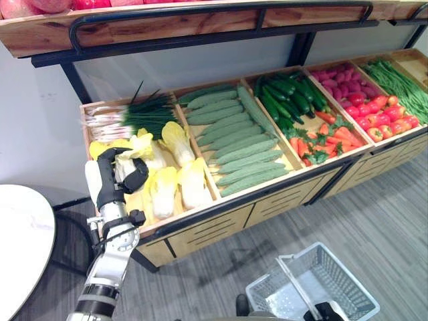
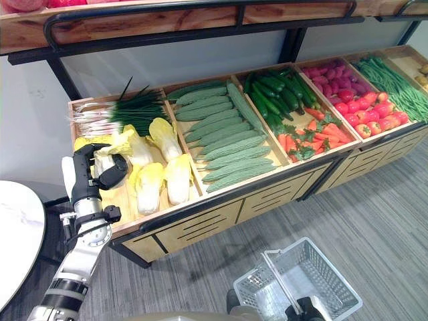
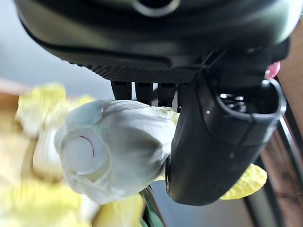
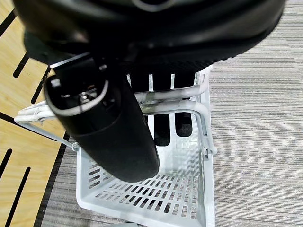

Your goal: Get the vegetables into the basket

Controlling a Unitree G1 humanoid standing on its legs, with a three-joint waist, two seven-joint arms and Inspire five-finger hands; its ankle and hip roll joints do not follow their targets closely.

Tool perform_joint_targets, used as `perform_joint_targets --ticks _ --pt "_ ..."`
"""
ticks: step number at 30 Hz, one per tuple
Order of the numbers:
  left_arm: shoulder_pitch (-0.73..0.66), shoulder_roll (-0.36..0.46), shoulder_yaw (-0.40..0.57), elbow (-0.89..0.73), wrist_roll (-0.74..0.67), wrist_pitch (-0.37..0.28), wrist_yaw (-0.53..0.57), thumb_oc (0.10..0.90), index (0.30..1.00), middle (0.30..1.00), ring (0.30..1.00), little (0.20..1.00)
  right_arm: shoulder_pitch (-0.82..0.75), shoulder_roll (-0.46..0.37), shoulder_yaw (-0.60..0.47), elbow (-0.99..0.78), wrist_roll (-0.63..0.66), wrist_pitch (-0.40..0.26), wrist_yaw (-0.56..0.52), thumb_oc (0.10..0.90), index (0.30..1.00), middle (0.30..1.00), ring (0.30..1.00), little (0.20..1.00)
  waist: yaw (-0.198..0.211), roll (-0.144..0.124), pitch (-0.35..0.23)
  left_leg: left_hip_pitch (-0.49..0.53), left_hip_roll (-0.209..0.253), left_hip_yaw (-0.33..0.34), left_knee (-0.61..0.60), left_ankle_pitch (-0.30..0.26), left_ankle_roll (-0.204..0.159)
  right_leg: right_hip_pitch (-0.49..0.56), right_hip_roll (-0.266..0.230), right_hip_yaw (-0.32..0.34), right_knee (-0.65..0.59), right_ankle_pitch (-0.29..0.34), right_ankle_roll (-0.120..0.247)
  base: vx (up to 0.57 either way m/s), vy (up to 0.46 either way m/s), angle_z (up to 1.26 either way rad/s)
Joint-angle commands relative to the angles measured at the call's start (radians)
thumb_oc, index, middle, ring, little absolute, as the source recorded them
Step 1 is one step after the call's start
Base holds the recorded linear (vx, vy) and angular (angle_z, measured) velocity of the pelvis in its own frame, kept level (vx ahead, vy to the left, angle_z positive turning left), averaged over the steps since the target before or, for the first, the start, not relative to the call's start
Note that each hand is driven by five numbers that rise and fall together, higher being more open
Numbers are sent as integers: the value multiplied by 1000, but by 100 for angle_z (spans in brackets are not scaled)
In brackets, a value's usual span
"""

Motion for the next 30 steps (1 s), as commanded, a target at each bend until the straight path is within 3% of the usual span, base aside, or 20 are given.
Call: perform_joint_targets --ticks 1,3,6,17,19,24,25,26,28,30 --pt "-102 40 4 -114 -288 -180 -157 400 300 300 300 300 -47 -32 1 23 18 -38 0 400 300 300 300 300 1 -29 -27 -10 24 -57 0 -43 -27 21 -85 -39 4 -7 86 -11 29 5" --pt "-66 27 -28 -127 -512 -180 -322 400 300 300 300 300 -41 -33 5 4 14 -35 23 400 300 300 300 300 -5 -27 -28 -9 22 -53 0 -43 -27 18 -89 -32 4 -2 88 -8 39 0" --pt "-61 54 -81 -151 -572 -174 -442 400 300 300 300 300 -43 -30 9 2 -6 -35 46 400 300 300 300 300 -9 -26 -27 -9 18 -48 0 -47 -25 15 -92 -26 4 0 89 0 24 -1" --pt "-115 87 -144 -189 -612 -191 -538 400 300 300 300 300 -57 -26 -4 -6 16 -42 57 400 300 300 300 300 -10 -39 -18 9 0 -25 0 -65 -1 -5 -105 -2 38 -1 101 3 53 -3" --pt "-130 112 -166 -212 -629 -198 -567 400 300 300 300 300 -42 -24 -27 6 33 -38 61 400 300 300 300 300 -12 -60 -8 13 -28 1 5 -71 20 -30 -128 30 60 27 125 -29 239 -27" --pt "-149 142 -171 -227 -625 -210 -580 400 300 300 300 300 -33 -9 -47 16 52 -31 65 400 300 300 300 300 -31 -79 8 -18 -49 45 6 -71 33 -106 -143 91 55 146 172 -100 100 -29" --pt "-154 149 -171 -225 -619 -211 -579 400 300 300 300 300 -35 -4 -44 15 52 -30 66 400 300 300 300 300 -32 -78 16 -24 -44 61 12 -74 35 -119 -142 97 60 147 176 -213 54 -82" --pt "-157 167 -168 -223 -610 -212 -579 400 300 300 300 300 -36 4 -38 13 49 -31 62 400 300 300 300 300 -20 -78 26 -31 -36 92 17 -73 43 -138 -145 55 101 126 164 -258 80 -125" --pt "-154 171 -151 -239 -603 -207 -581 400 300 300 300 300 -35 9 -30 29 32 -31 58 400 300 300 300 300 -4 -61 29 -49 -18 150 21 -56 51 -126 -144 -88 258 26 119 -279 107 -143" --pt "-153 178 -144 -257 -593 -206 -587 400 300 300 300 300 -33 5 -40 40 38 -30 59 400 300 300 300 300 0 -49 23 -42 -17 149 27 -79 53 -122 -136 -103 331 -25 122 -8 62 -77"
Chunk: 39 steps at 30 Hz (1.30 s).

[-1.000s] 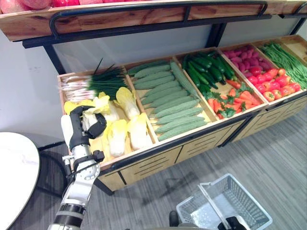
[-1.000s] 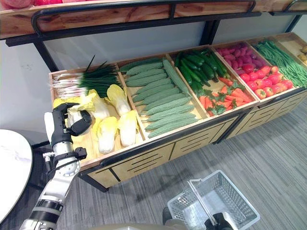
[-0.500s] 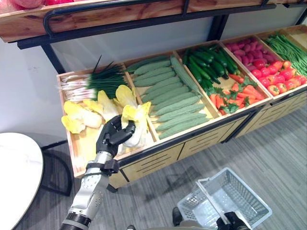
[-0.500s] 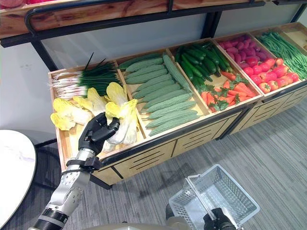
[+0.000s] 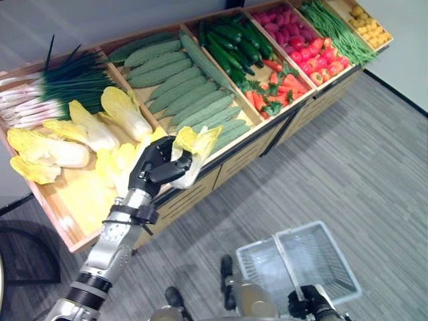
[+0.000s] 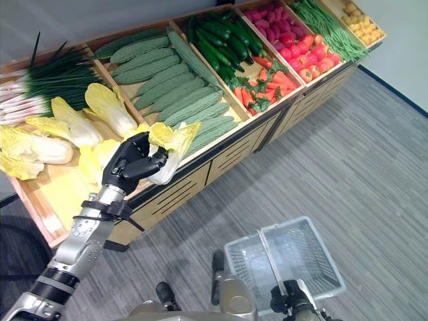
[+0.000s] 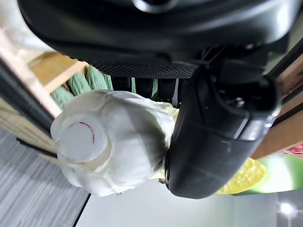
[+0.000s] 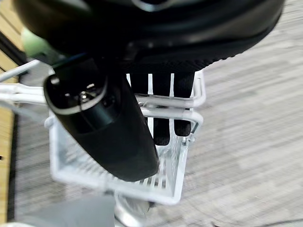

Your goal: Get the vegetables into the basket

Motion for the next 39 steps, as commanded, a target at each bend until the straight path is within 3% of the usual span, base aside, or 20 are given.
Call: perform_joint_targets --ticks 1,3,7,13,18,19,21,24,29,33,39 --pt "-54 7 50 -182 17 -133 -31 400 300 300 300 300 26 -49 43 22 34 -24 -11 400 300 300 300 300 26 3 -118 57 7 -103 -33 -57 -63 39 -38 75 -111 91 34 106 -12 -20" --pt "-43 -4 62 -175 16 -128 -32 400 300 300 300 300 33 -50 42 15 30 -25 -10 400 300 300 300 300 22 4 -131 67 13 -84 -20 -59 -71 66 -19 52 -158 48 22 95 -136 -24" --pt "-39 -28 64 -170 4 -131 -26 400 300 300 300 300 40 -61 35 14 36 -25 -16 400 300 300 300 300 8 12 -146 74 32 -72 -23 -36 -97 113 20 52 -241 28 5 68 -166 -22" --pt "-52 -54 38 -170 -22 -126 -40 400 300 300 300 300 63 -85 15 5 54 -26 -19 400 300 300 300 300 -14 38 -146 64 69 -69 -15 15 -120 120 49 38 -237 6 -32 6 -161 -19" --pt "-96 -76 -4 -153 -41 -124 -42 400 300 300 300 300 65 -108 -13 0 89 -28 -39 400 300 300 300 300 -31 66 -131 23 130 -99 68 56 -168 142 86 40 -244 -24 -71 -15 -214 5" --pt "-103 -78 -10 -150 -40 -126 -43 400 300 300 300 300 61 -114 -13 0 91 -29 -41 400 300 300 300 300 -29 65 -124 7 138 -124 107 57 -175 146 93 45 -246 -28 -77 8 -157 14" --pt "-103 -83 -15 -158 -28 -130 -32 400 300 300 300 300 32 -134 -5 17 87 -24 -45 400 300 300 300 300 0 69 -110 -46 107 -287 166 78 -178 148 107 87 -249 -29 -88 23 -84 -18" --pt "-91 -83 2 -167 -13 -139 -22 400 300 300 300 300 -2 -145 12 31 83 -22 -50 400 300 300 300 300 35 56 -97 -101 50 -494 117 33 -147 144 102 181 -243 -26 -81 60 16 -64" --pt "-87 -80 13 -169 -6 -156 -18 400 300 300 300 300 -16 -153 21 45 68 -25 -49 400 300 300 300 300 48 64 -89 -150 72 -595 53 97 -155 146 101 256 -236 -32 -75 95 85 -68" --pt "-78 -76 8 -171 -11 -152 -29 400 300 300 300 300 0 -145 19 51 63 -28 -39 400 300 300 300 300 44 68 -100 -118 67 -556 41 80 -148 162 89 281 -234 -44 -68 105 168 -58" --pt "-69 -44 -4 -165 -9 -157 -41 400 300 300 300 300 14 -113 12 58 59 -23 -28 400 300 300 300 300 35 46 -122 -69 16 -465 35 21 -108 152 27 352 -235 -21 -18 79 257 -39"
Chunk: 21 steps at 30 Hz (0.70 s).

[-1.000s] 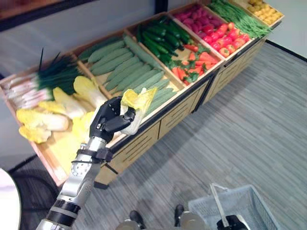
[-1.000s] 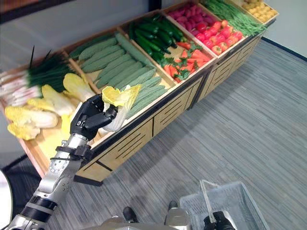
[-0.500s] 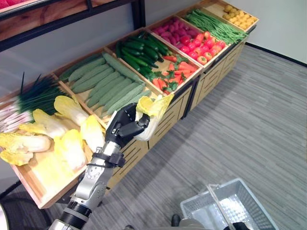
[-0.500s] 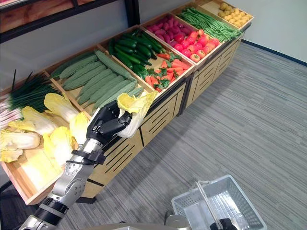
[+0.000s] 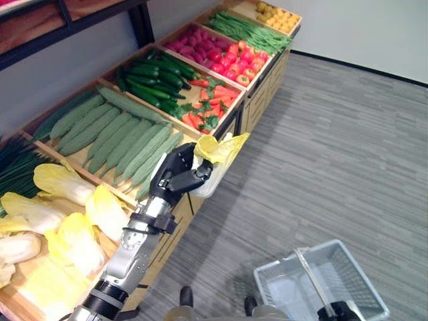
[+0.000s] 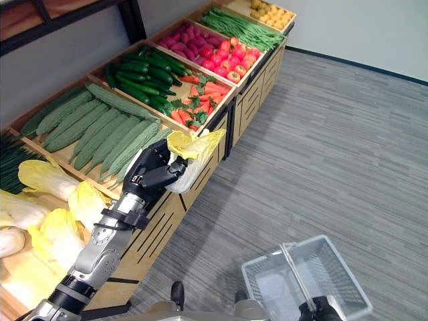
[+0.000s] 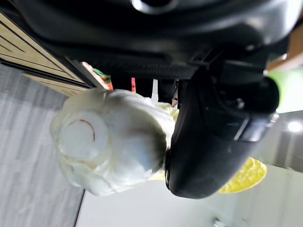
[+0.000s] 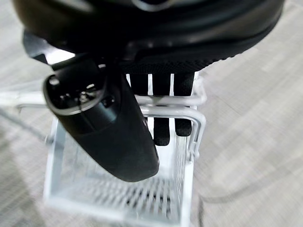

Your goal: Get the vegetables into the basket

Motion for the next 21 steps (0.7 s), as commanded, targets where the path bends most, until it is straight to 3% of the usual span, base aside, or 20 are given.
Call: perform_joint_targets --ticks 1,3,5,7,9,10,11,12,13,16,18,21 --pt "-108 -6 76 -138 -5 -128 -26 400 300 300 300 300 -18 -19 14 -15 27 -28 -10 400 300 300 300 300 19 -41 -50 -17 45 40 95 -80 -32 -11 -13 -5 -15 58 25 -10 171 -43" --pt "-105 -2 74 -132 -7 -130 -29 400 300 300 300 300 -22 -14 9 -17 31 -29 -10 400 300 300 300 300 18 -45 -50 -9 34 64 92 -92 -24 -28 -24 13 -13 74 39 -16 238 -37" --pt "-105 8 67 -128 -4 -134 -36 400 300 300 300 300 -30 -13 8 -34 30 -34 -15 400 300 300 300 300 5 -54 -41 -10 18 102 96 -105 -14 -71 -36 43 -19 145 70 -88 187 -30" --pt "-117 22 59 -120 -6 -136 -36 400 300 300 300 300 -48 -10 8 -37 33 -33 -22 400 300 300 300 300 8 -53 -32 -18 22 142 107 -111 -9 -106 -41 33 -20 176 82 -129 88 -51" --pt "-122 34 58 -114 -8 -134 -37 400 300 300 300 300 -58 -9 11 -42 29 -34 -26 400 300 300 300 300 30 -44 -18 -19 41 183 124 -123 -3 -119 -61 -97 31 147 63 -143 81 -81" --pt "-121 39 58 -118 -6 -130 -37 400 300 300 300 300 -63 -8 10 -45 25 -33 -30 400 300 300 300 300 43 -37 -18 -23 51 210 132 -124 -1 -112 -83 -204 68 124 47 -128 90 -124" --pt "-122 42 63 -119 -6 -126 -38 400 300 300 300 300 -64 -7 13 -46 23 -33 -29 400 300 300 300 300 44 -34 -22 -28 55 222 134 -122 0 -109 -90 -249 95 113 38 -78 67 -116" --pt "-122 42 63 -119 -6 -126 -38 400 300 300 300 300 -64 -7 13 -46 23 -33 -29 400 300 300 300 300 44 -34 -23 -29 55 222 134 -122 0 -110 -90 -249 95 113 37 -111 75 -92" --pt "-115 48 71 -129 -6 -126 -33 400 300 300 300 300 -66 -8 18 -48 13 -32 -33 400 300 300 300 300 55 -33 -22 -21 62 269 138 -122 8 -97 -110 -336 163 91 26 -74 39 -43" --pt "-103 46 84 -139 -12 -118 -37 400 300 300 300 300 -67 -6 26 -42 10 -29 -34 400 300 300 300 300 71 -56 -39 -3 62 316 140 -125 1 -55 -102 -361 123 93 36 -22 -25 -73" --pt "-97 46 92 -134 -17 -117 -41 400 300 300 300 300 -61 -6 31 -48 12 -30 -35 400 300 300 300 300 70 -57 -44 22 69 330 135 -136 -15 -36 -93 -371 93 54 42 45 -119 -36" --pt "-94 41 93 -131 -20 -116 -43 400 300 300 300 300 -45 -6 33 -51 13 -32 -29 400 300 300 300 300 63 -60 -53 20 91 360 132 -97 -27 -9 -49 -368 12 54 18 -18 -174 -37"
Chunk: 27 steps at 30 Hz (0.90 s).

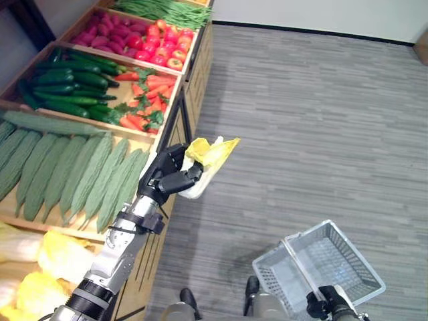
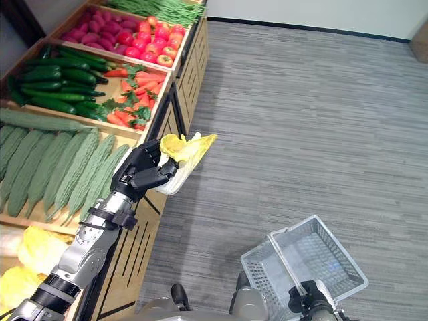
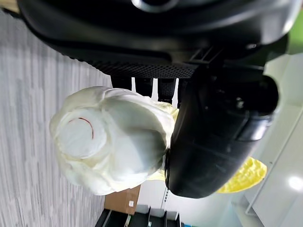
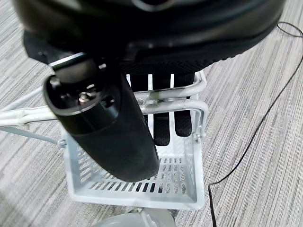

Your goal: Get the vegetables into the basket

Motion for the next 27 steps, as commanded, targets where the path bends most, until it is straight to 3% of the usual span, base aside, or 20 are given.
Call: perform_joint_targets --ticks 1,11,12,14,15,17,19,27 --pt "-90 -16 71 -127 -21 -109 -16 400 300 300 300 300 19 -28 24 19 18 -31 -19 400 300 300 300 300 9 -50 -81 -45 11 -25 54 -7 -29 119 -45 -18 -61 -2 70 14 -162 -34" --pt "-116 -53 35 -110 -34 -94 -16 400 300 300 300 300 49 -47 12 6 42 -29 -26 400 300 300 300 300 -26 -18 -64 -69 90 -43 117 59 -89 147 28 -4 -78 -38 24 0 -182 -12" --pt "-123 -57 26 -105 -27 -93 -20 400 300 300 300 300 47 -57 18 -1 42 -31 -23 400 300 300 300 300 -25 -18 -51 -100 116 -67 198 82 -112 157 42 6 -87 -41 9 -23 -219 -10" --pt "-123 -60 16 -107 -18 -94 -15 400 300 300 300 300 33 -75 23 -4 40 -30 -26 400 300 300 300 300 -11 -13 -40 -124 96 -178 229 104 -120 159 50 31 -92 -42 3 -17 -106 -13" --pt "-124 -60 16 -107 -18 -94 -15 400 300 300 300 300 32 -75 23 -4 40 -30 -26 400 300 300 300 300 -12 -13 -42 -127 96 -178 227 107 -120 156 50 31 -93 -39 2 -13 3 -42" --pt "-103 -56 16 -114 8 -94 -6 400 300 300 300 300 7 -95 37 -4 40 -34 -32 400 300 300 300 300 23 -7 -46 -150 19 -384 107 59 -88 149 40 94 -104 -32 17 38 39 -58" --pt "-105 -52 18 -115 8 -96 -6 400 300 300 300 300 -7 -100 47 -13 40 -40 -33 400 300 300 300 300 32 -3 -44 -162 5 -437 89 62 -86 139 39 113 -101 -22 20 39 41 -54" --pt "-81 -30 20 -120 -5 -96 -20 400 300 300 300 300 3 -79 49 -29 40 -50 -25 400 300 300 300 300 20 -1 -71 -77 -23 -365 -4 42 -49 138 19 166 -108 -6 49 68 132 -33"
